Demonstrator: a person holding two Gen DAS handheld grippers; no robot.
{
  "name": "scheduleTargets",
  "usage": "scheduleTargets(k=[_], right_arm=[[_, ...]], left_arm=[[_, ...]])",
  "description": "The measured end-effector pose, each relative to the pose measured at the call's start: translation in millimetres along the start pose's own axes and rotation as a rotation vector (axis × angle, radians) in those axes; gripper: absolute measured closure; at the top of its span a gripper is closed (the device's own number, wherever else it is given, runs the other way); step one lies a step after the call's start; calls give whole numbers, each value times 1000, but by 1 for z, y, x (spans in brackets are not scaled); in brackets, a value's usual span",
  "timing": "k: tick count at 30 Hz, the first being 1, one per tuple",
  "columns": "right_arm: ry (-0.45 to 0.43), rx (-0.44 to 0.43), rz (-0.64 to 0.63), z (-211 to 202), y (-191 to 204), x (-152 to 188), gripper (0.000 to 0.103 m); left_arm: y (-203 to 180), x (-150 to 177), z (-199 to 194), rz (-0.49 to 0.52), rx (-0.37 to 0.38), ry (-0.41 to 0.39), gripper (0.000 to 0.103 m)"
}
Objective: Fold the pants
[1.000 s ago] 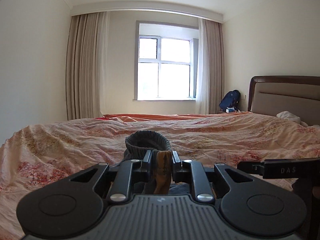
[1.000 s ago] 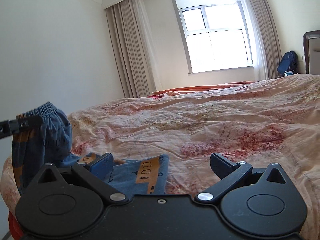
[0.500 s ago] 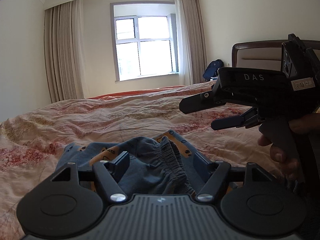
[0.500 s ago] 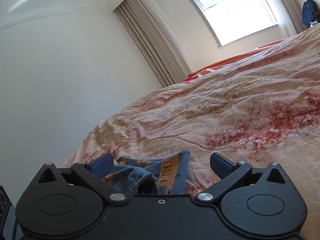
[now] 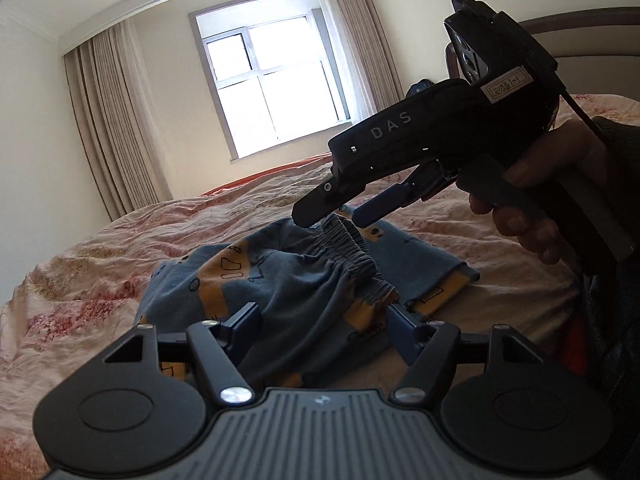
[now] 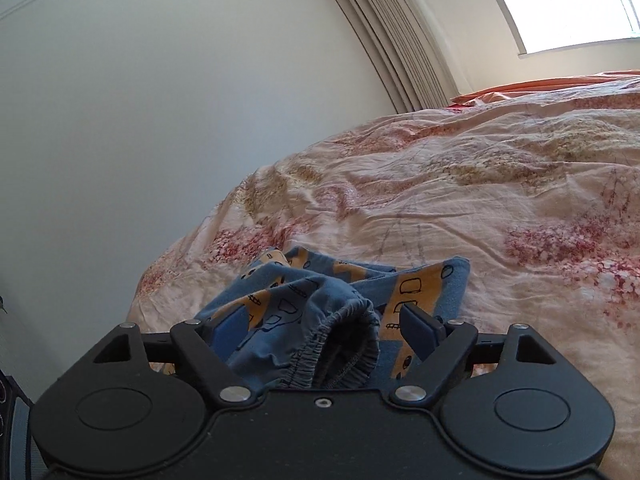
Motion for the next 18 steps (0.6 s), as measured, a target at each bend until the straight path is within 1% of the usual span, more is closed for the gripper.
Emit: scheduleTargets(k=[2,3,4,5,6,8,9,10,11,12,13,14,15,18], right_arm=[[3,4,9,1,-2,2,26],[6,3,17,1,-3,2,31],[10,6,23,2,-4,3,35],[16,13,26,3,-5,5,45],[23,21,26,5,-6,6,53],[31,32,25,7,-6,8,59],[28,34,21,6,-6,9,63],[23,35,18,6,-5,9,65],[18,34,16,5,-4,8,71],[12,31,15,4,-4,8,79],[8,25,15,4,-4,8,84],[6,22,16,3,-3,8,87],[0,20,13,2,-2,8,89],[-32,10,8,-5,0,5,91]], left_arm=[[-1,1,-1,2,7,2,33],[-1,1,-1,3,7,2,35],[0,0,1,4,5,5,41],[0,1,1,4,2,10,48],[1,2,2,5,-3,17,51],[1,2,3,9,7,27,67],[0,3,3,9,13,34,70],[0,2,4,11,16,38,77],[1,1,6,13,19,42,87],[1,0,6,11,20,43,91],[2,0,6,4,22,42,95],[3,-1,6,-8,29,44,99],[5,-2,6,-23,38,45,100],[9,-7,3,-57,52,27,101]])
Point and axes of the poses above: each gripper's, at about its wrist camera, not at the fingertips, and z roughly the way its jaws point, y to its left, x to its underside, the point moved 6 cm from there along z, roughly the way its jaws point, and after that the axes turned 2 degrees about z, right-handed, at the moved point
